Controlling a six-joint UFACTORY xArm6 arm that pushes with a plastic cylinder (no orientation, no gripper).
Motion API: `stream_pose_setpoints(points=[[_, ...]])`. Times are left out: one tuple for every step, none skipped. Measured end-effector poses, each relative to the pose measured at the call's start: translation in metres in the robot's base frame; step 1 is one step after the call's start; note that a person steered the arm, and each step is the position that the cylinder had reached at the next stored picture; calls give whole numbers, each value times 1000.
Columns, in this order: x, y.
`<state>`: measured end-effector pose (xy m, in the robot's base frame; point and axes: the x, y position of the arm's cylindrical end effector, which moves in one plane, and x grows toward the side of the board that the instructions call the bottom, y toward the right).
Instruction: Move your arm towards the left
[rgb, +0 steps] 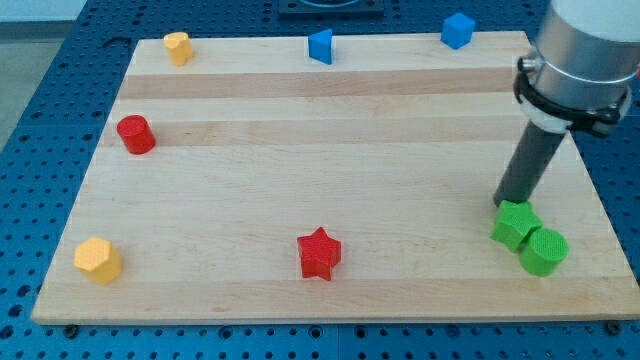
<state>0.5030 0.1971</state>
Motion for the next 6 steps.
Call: stream_pose_setpoints(points=[[1, 2], [1, -55], [1, -154], [2, -255], [21, -330], [36, -371]])
